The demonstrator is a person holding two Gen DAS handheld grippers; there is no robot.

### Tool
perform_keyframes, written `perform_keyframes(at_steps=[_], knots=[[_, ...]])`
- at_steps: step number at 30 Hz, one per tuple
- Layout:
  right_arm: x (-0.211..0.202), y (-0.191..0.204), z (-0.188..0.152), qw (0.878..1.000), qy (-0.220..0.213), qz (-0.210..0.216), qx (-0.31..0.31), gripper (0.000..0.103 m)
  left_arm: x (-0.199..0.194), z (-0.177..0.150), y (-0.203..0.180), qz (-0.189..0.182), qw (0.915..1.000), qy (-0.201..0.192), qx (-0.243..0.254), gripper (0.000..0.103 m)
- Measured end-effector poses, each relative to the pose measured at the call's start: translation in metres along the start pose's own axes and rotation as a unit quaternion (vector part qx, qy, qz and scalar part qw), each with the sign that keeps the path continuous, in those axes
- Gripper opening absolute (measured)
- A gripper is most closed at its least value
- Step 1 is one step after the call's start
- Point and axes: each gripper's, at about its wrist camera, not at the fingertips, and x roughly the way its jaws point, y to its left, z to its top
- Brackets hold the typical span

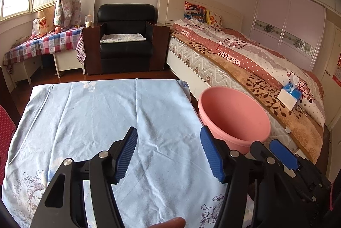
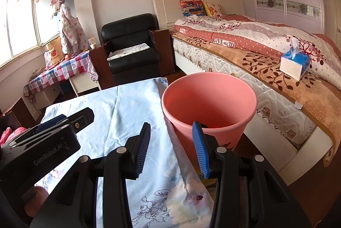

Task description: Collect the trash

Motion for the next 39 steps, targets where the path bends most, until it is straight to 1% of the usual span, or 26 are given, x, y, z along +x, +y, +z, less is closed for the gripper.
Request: perform_keyframes(at_steps=[10,12,14,20,39], knots=[[0.0026,-0.0042,0.0011,1.000,0.007,0.025,0.016,0.042,0.0016,-0.0008,-0.0005,0.004,1.0000,0.002,-0.001,0.060],[0.0025,-0.0048,0.0011,0.999,0.006,0.026,0.017,0.050,0.0018,-0.0012,0.0000,0.003,1.0000,0.002,-0.002,0.060],[0.0014,-0.0050,0.0011,1.000,0.002,0.026,0.017,0.051,0.0017,-0.0013,0.0001,0.003,1.0000,0.002,-0.001,0.059],[-0.0019,-0.0026,0.0014,1.000,-0.006,0.019,0.012,0.052,0.0020,-0.0019,0.0001,0.003,1.0000,0.002,-0.001,0.059],[-0.0025,-0.0020,0.0003,1.000,-0.005,0.017,0.012,0.052,0.0031,-0.0031,-0.0014,0.002,1.0000,0.004,-0.003,0.058]])
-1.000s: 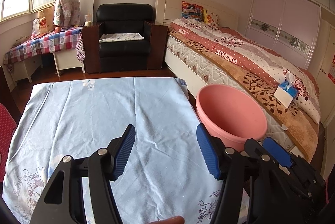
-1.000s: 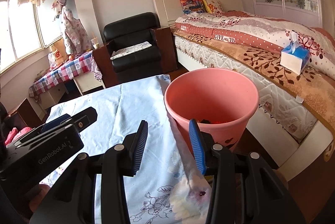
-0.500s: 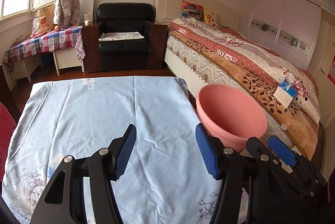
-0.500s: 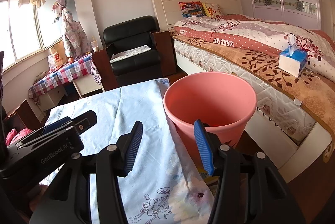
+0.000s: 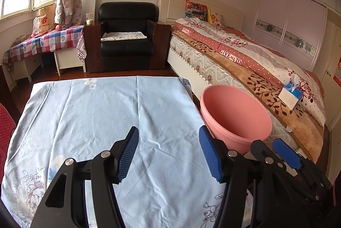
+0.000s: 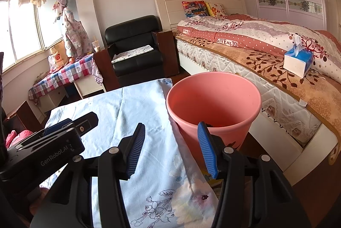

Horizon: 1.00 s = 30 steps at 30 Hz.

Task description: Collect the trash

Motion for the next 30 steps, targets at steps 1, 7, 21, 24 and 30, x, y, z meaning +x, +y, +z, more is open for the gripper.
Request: perform_keyframes(at_steps=[1,7,21,24,30], knots=[[0.0000,0.0000,0.0000,1.000,0.000,0.000,0.000,0.052,0.0002,-0.0005,-0.0003,0.000,1.0000,0.000,0.000,0.058],[0.0008,-0.0012,-0.0012,1.000,0.001,-0.001,0.000,0.052,0.0015,-0.0026,-0.0011,-0.001,1.0000,0.002,0.000,0.058],[0.0019,-0.0019,-0.0020,1.000,0.002,-0.001,0.001,0.052,0.0019,-0.0052,-0.0002,-0.002,1.0000,0.004,-0.001,0.058],[0.0031,-0.0036,-0.0038,1.000,0.004,-0.002,0.001,0.052,0.0020,-0.0044,0.0005,-0.001,1.0000,0.004,-0.001,0.058],[0.0053,-0.0052,-0.0060,1.000,0.006,-0.003,0.003,0.052,0.0057,-0.0084,-0.0022,0.000,1.0000,0.008,-0.003,0.058]])
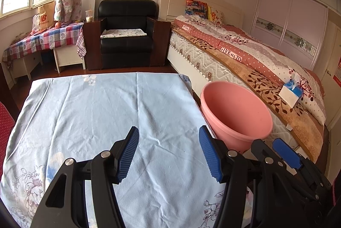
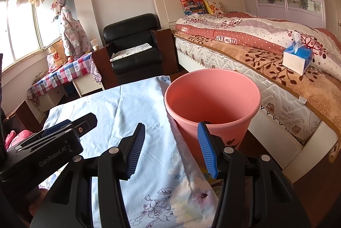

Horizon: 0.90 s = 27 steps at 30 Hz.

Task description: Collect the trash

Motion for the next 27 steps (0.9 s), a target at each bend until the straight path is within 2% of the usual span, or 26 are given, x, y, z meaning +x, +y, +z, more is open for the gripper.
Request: perform_keyframes(at_steps=[27], knots=[[0.0018,-0.0020,-0.0014,1.000,0.002,-0.003,0.001,0.052,0.0015,0.0003,0.0003,-0.003,1.0000,0.006,0.000,0.058]])
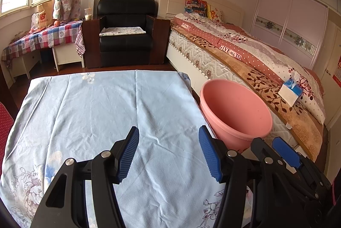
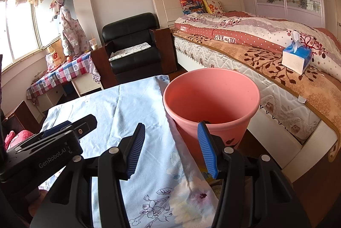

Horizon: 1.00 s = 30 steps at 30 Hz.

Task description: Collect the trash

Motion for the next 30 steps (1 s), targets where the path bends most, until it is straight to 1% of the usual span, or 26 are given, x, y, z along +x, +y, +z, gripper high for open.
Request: perform_keyframes(at_steps=[30], knots=[[0.0016,-0.0008,0.0003,1.000,0.003,-0.002,-0.001,0.052,0.0016,-0.0017,-0.0026,-0.001,1.0000,0.002,-0.001,0.058]])
